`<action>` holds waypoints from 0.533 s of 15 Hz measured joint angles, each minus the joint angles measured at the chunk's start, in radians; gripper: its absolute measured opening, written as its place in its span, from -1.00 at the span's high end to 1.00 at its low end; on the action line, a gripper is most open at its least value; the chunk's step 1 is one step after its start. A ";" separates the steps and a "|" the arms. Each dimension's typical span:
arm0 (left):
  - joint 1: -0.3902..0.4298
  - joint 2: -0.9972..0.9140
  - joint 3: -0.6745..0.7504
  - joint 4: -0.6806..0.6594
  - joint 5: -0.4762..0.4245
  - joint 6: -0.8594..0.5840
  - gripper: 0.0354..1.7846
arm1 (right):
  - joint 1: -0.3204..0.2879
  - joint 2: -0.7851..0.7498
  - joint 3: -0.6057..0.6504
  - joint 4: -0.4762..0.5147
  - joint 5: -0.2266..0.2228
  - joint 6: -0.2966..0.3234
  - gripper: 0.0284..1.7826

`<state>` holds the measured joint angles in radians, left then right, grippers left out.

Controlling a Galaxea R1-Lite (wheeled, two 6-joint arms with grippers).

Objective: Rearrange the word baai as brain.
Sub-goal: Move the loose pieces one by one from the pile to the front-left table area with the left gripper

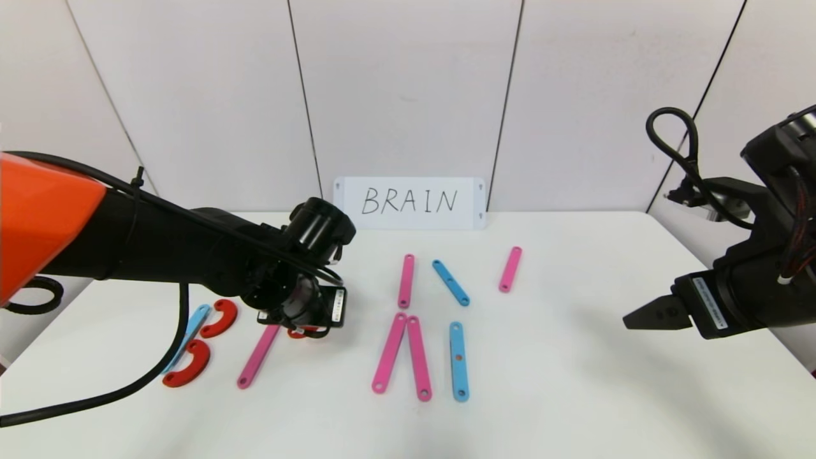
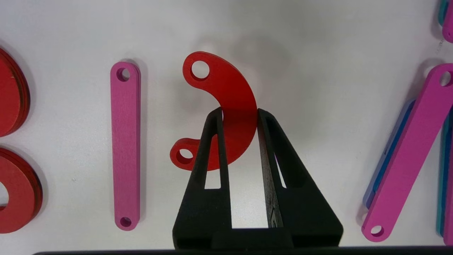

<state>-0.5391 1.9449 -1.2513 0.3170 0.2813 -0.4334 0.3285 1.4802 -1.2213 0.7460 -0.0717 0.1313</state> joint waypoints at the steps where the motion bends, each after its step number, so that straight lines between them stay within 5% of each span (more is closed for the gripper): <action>1: -0.001 -0.002 0.002 0.003 0.000 -0.001 0.70 | 0.001 -0.004 0.002 0.000 0.000 0.000 -0.92; 8: 0.007 0.017 0.003 0.003 0.004 0.002 0.70 | 0.004 -0.008 0.005 0.000 0.000 -0.002 -0.92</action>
<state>-0.5319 1.9619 -1.2479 0.3204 0.2857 -0.4315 0.3328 1.4719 -1.2166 0.7460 -0.0715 0.1294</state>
